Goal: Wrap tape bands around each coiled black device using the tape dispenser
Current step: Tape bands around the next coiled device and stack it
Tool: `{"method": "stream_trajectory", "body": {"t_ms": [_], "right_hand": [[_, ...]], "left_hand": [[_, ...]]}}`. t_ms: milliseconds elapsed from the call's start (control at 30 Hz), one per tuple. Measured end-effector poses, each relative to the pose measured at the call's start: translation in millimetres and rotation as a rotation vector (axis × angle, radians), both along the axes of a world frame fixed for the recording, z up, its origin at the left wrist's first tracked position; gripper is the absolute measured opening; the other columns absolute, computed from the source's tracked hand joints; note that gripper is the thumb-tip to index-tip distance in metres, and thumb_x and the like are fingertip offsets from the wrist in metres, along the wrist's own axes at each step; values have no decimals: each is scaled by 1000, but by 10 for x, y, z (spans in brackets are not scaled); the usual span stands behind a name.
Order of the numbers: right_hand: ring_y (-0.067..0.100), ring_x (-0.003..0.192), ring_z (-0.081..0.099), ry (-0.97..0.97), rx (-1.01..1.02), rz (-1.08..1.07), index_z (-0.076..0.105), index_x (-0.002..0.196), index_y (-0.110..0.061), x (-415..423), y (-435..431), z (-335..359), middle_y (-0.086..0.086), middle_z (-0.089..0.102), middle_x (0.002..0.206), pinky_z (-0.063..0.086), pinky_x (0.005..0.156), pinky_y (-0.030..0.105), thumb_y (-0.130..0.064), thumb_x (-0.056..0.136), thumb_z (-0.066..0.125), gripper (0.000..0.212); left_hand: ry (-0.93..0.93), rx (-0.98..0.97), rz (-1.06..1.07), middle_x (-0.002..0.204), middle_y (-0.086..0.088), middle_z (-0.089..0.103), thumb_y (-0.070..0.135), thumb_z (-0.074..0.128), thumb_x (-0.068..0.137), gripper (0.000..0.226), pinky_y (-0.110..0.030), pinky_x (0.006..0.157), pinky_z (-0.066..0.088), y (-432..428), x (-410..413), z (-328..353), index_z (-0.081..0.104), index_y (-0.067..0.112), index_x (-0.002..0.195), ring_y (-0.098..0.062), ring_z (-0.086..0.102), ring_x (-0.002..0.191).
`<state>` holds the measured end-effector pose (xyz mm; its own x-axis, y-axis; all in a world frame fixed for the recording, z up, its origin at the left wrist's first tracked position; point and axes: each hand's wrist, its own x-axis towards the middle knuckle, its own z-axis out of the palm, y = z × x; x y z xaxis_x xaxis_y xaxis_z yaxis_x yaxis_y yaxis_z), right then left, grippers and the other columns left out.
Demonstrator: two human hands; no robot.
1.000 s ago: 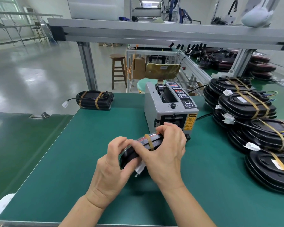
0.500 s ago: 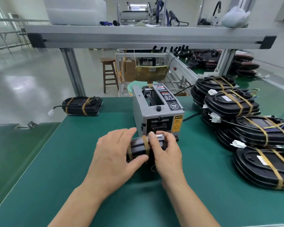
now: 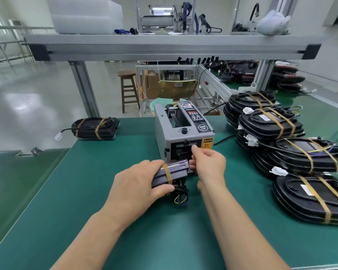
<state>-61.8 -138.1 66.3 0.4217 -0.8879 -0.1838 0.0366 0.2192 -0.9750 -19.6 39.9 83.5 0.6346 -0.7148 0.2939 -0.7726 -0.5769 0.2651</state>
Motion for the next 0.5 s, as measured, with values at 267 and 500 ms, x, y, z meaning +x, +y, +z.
{"method": "stream_trajectory", "body": {"t_ms": [267,500], "right_hand": [[3,38,55,36,60,12,69,83,-8,18,25,84,-1,62,55,48,47,20,-5,87,65,6],[10,49,60,68,59,-19,71,82,-9,62,81,96,-1,64,51,53,57,26,-9,82,71,1]], "left_hand": [[-4,-7,-15,101,14,58,72,51,79,55,-30,82,45,29,-27,1,50,39,124,-9,56,98],[-12,2,-31,101,14,57,72,52,81,56,-28,80,44,42,-60,8,48,40,126,-9,54,97]]}}
